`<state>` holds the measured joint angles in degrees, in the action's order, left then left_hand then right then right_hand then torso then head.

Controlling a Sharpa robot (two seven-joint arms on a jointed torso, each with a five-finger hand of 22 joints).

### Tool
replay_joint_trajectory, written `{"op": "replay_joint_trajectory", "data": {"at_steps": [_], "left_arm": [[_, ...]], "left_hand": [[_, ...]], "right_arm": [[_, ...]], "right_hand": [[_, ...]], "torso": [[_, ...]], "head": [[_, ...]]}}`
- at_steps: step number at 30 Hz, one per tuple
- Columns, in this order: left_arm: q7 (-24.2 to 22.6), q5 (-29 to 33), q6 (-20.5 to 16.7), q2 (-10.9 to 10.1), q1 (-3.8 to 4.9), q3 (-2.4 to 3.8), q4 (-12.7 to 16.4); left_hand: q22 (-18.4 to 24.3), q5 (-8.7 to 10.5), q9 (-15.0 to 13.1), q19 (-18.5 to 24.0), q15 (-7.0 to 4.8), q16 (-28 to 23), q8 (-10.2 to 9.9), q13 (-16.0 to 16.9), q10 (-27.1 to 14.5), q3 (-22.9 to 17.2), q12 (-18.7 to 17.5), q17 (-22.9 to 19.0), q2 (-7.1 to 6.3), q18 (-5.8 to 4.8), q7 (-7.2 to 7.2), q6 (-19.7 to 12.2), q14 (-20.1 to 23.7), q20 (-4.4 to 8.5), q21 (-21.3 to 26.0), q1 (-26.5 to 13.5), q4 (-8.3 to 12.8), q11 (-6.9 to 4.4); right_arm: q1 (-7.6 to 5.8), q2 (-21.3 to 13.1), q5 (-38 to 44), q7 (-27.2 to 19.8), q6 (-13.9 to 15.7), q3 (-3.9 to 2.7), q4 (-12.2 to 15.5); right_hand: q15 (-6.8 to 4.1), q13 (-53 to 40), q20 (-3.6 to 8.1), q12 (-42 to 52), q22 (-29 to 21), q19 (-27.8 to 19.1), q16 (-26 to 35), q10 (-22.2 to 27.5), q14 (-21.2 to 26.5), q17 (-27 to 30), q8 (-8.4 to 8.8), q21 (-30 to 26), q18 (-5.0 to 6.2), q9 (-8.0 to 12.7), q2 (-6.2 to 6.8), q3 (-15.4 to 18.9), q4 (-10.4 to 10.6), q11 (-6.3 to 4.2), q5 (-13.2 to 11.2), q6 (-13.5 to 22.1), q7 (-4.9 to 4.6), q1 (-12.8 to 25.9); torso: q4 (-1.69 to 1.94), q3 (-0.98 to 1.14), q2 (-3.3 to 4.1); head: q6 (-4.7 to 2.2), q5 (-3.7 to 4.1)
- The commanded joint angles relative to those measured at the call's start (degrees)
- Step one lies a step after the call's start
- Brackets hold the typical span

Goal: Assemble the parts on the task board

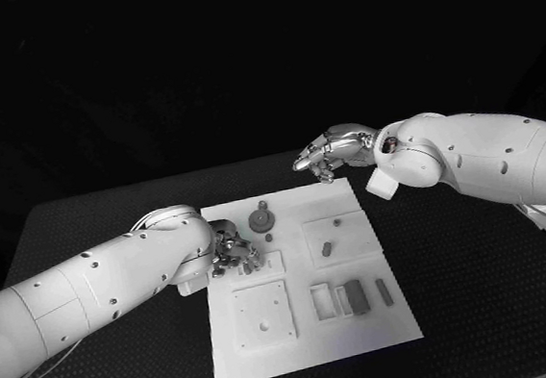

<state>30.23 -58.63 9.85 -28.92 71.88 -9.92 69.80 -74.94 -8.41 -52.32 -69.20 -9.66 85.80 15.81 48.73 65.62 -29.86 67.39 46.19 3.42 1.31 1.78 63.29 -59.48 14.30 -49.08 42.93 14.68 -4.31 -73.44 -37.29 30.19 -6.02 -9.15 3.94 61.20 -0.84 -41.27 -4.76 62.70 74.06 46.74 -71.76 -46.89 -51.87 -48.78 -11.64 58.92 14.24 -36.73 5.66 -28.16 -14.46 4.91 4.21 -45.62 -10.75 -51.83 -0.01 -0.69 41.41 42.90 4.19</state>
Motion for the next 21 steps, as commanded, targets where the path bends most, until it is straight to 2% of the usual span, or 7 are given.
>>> {"op": "replay_joint_trajectory", "data": {"at_steps": [1, 6, 12, 15, 21], "left_arm": [[-0.57, 1.84, -0.96, 0.0, -0.08, -0.01, -0.17], [-0.6, 2.42, -0.96, -0.09, -0.08, 0.0, -0.13], [-0.53, 2.88, -0.78, -0.16, -0.08, 0.02, -0.08], [-0.54, 3.55, -0.23, -0.29, -0.08, 0.05, 0.07], [-0.12, 4.16, 3.74, -0.47, -0.06, 0.19, 0.27]], "left_hand": [[-0.98, -0.57, -0.13, -0.54, -0.51, 0.05, 0.27, -0.08, 0.3, -0.81, -0.12, -0.09, 1.91, 3.85, 0.38, -0.43, -0.25, 1.05, -0.21, 3.16, 1.35, 0.07], [-0.99, -0.34, -0.77, -0.55, -0.43, 0.02, 0.79, -0.11, 0.28, -1.24, -0.14, -0.13, 3.22, 3.73, 0.44, -0.72, -0.25, 0.95, -0.23, 5.69, 1.77, 0.13], [-0.98, 1.89, -2.88, -0.37, -0.37, -0.01, 2.14, -0.13, 0.05, -0.33, -0.14, -0.19, 4.32, 3.54, 0.43, -1.47, -0.15, 0.85, -0.12, 7.27, 1.53, 0.2], [-1.01, 4.04, -4.77, -0.18, -0.4, 0.04, 3.12, -0.09, -0.15, 0.4, -0.07, -0.19, 5.19, 3.48, 0.4, -2.16, -0.04, 0.87, -0.06, 7.58, 1.57, 0.14], [-1.08, 5.19, -6.33, -0.03, -0.46, 0.13, 3.9, -0.08, -0.29, 1.09, -0.01, -0.15, 5.7, 3.42, 0.28, -2.45, 0.09, 0.89, -0.12, 7.54, 1.53, 0.06]], "right_arm": [[0.03, 0.04, 0.17, -0.31, -0.97, -0.02, -0.01], [0.03, 0.03, 0.17, -0.31, -1.03, -0.02, -0.03], [0.03, 0.04, 0.17, -0.28, -1.24, -0.01, -0.03], [0.04, 0.01, 0.17, -0.25, -1.32, -0.01, -0.03], [0.05, 0.02, 0.19, -0.23, -1.31, -0.01, -0.03]], "right_hand": [[0.0, 0.07, -0.26, 0.34, 0.03, 0.25, -0.23, 0.28, 0.29, 0.09, 0.33, -0.39, 0.76, 0.1, -0.11, -0.18, 0.24, 0.06, -0.32, 0.07, -0.44, 0.42], [0.0, 0.08, -0.26, 0.34, 0.03, 0.25, -0.23, 0.28, 0.29, 0.1, 0.33, -0.39, 0.76, 0.1, -0.11, -0.18, 0.24, 0.06, -0.33, 0.07, -0.44, 0.42], [0.0, 0.09, -0.26, 0.34, 0.04, 0.25, -0.24, 0.28, 0.29, 0.1, 0.33, -0.39, 0.76, 0.1, -0.11, -0.18, 0.25, 0.06, -0.33, 0.07, -0.44, 0.43], [0.0, 0.09, -0.26, 0.35, 0.04, 0.25, -0.24, 0.29, 0.29, 0.1, 0.33, -0.4, 0.76, 0.1, -0.11, -0.17, 0.25, 0.06, -0.33, 0.07, -0.44, 0.43], [0.01, 0.1, -0.27, 0.35, 0.04, 0.25, -0.24, 0.29, 0.3, 0.11, 0.33, -0.4, 0.76, 0.1, -0.1, -0.17, 0.26, 0.06, -0.33, 0.07, -0.44, 0.44]], "torso": [[-0.01, -0.03, 0.0], [-0.01, -0.01, 0.01], [-0.01, -0.01, 0.0], [-0.01, -0.01, 0.0], [0.02, 0.03, -0.04]], "head": [[-0.03, 0.03], [0.03, 0.05], [0.05, 0.08], [0.06, 0.09], [0.01, 0.08]]}}
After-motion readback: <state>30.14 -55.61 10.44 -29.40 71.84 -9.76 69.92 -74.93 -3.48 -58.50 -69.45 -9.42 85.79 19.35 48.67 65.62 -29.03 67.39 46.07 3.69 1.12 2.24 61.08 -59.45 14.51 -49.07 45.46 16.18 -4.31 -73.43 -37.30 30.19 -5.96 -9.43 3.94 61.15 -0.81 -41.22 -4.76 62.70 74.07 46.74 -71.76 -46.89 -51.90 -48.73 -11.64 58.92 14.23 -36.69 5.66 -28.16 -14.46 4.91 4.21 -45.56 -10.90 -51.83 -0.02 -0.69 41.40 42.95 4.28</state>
